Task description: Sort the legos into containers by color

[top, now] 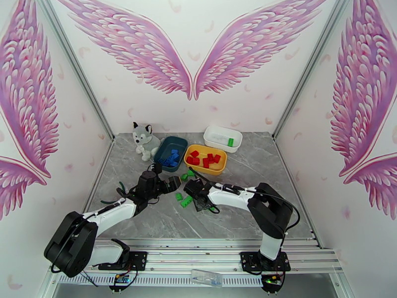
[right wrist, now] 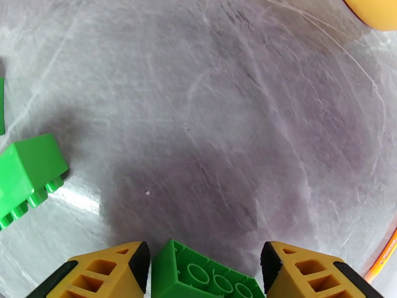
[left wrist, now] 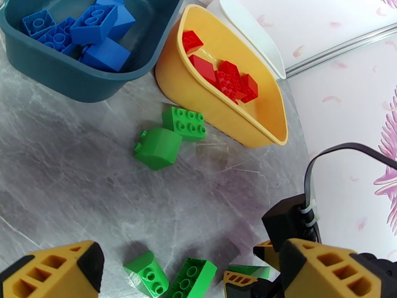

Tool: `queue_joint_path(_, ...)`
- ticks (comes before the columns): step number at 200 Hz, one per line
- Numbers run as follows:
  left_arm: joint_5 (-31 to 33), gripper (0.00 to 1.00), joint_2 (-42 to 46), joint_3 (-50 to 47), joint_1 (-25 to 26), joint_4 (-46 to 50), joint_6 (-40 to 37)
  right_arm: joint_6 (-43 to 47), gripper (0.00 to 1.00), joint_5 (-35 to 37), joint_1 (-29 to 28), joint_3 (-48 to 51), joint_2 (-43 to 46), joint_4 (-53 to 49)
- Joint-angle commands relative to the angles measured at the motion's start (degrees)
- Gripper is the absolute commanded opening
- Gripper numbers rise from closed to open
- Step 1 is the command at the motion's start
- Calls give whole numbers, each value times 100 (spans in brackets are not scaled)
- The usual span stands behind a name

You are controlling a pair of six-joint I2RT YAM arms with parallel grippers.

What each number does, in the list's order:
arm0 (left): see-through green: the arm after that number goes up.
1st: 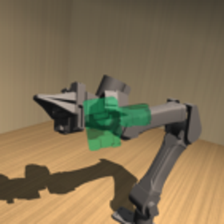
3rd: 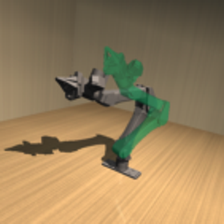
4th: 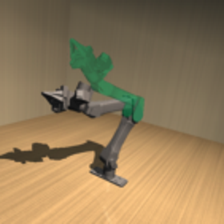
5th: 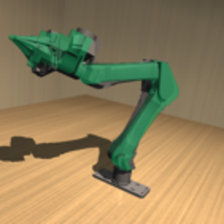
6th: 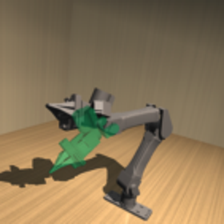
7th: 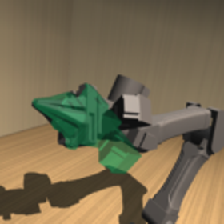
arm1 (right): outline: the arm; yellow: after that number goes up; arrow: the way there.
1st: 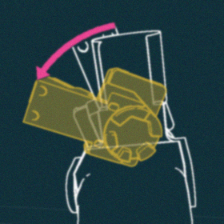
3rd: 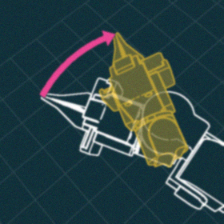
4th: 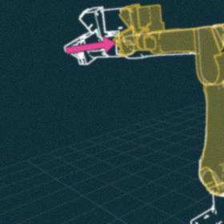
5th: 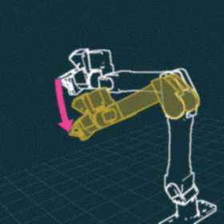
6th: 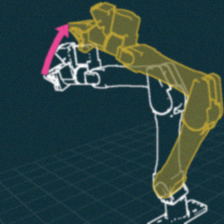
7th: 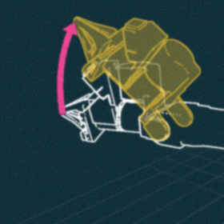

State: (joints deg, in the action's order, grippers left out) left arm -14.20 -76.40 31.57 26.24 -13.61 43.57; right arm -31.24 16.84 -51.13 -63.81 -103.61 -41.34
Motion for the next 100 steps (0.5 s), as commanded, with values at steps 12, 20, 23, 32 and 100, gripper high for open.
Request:
queue_joint_path(12,-115,99,-118,107,-33,-35,18,66,68,-366,-43,317,402,-16)
queue_joint_path(20,-126,99,-147,104,-38,-53,21,72,68,-427,-46,375,461,-1)
queue_joint_path(23,-135,99,-159,102,-32,-61,21,67,68,-440,-46,406,482,6)
queue_joint_path(32,-152,99,-194,117,-36,-70,33,68,67,-470,-49,474,531,12)
queue_joint_path(100,-253,99,-314,103,-45,-224,121,54,38,-347,-69,473,525,23)
